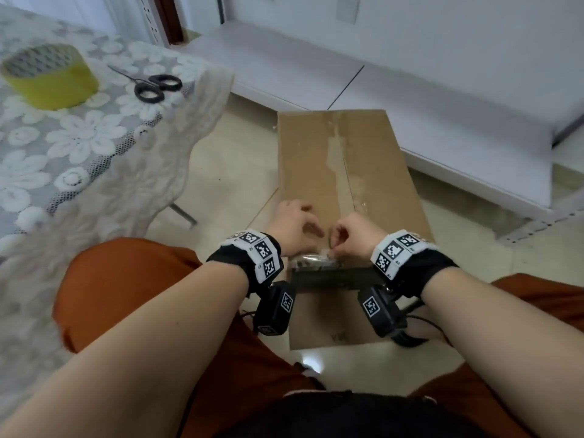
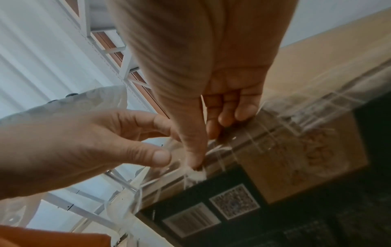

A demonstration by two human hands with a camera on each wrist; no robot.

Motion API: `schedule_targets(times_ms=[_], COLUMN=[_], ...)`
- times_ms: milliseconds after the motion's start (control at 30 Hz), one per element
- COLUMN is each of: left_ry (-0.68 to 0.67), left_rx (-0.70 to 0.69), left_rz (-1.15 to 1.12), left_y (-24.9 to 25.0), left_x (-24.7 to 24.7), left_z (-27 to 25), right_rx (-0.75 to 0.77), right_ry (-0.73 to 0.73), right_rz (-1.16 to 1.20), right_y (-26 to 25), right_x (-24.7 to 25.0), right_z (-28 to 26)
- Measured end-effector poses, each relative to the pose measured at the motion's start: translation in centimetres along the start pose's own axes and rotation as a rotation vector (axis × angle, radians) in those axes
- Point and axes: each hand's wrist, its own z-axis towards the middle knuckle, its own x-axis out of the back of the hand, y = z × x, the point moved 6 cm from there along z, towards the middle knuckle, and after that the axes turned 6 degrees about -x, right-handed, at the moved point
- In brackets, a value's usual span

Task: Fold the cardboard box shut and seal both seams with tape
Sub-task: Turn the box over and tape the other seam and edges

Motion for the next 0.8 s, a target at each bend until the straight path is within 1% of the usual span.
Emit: schedule_targets(times_ms=[67,167,333,467,667,800], left_ry=[0.018,0.023,0.023,0.002,-0.062,-0.097], left_rx=[-0.016,-0.026,-0.025,-0.024,-0.02,-0.029], left_rz=[-0.016,-0.043,-0.078,-0.105,-0.067,0.017], left_y=[-0.1,-0.5,-0.8,-0.9,-0.7,-0.5], left_x=[-0.4,-0.7,-0.8,-0.9,-0.8,-0.9], left_z=[-0.1,-0.2,0.1,0.2,0.4,0.5], right_rx=[0.015,0.021,0.014,0.016,0.001,0.006], right_ry=[0.011,-0.01,-0.039,-0.038,-0.075,-0.055], right_rz=[-0.031,-0.051,0.028,-0.027,-0.124,-0.204], right_y=[-0.1,-0.2,0.0,-0.3,-0.5,-0.8], right_x=[-0.1,-0.3,-0.1,-0.2,-0.5,-0.7], right_z=[0.1,0.2,0.4,0.7,1.0,1.0])
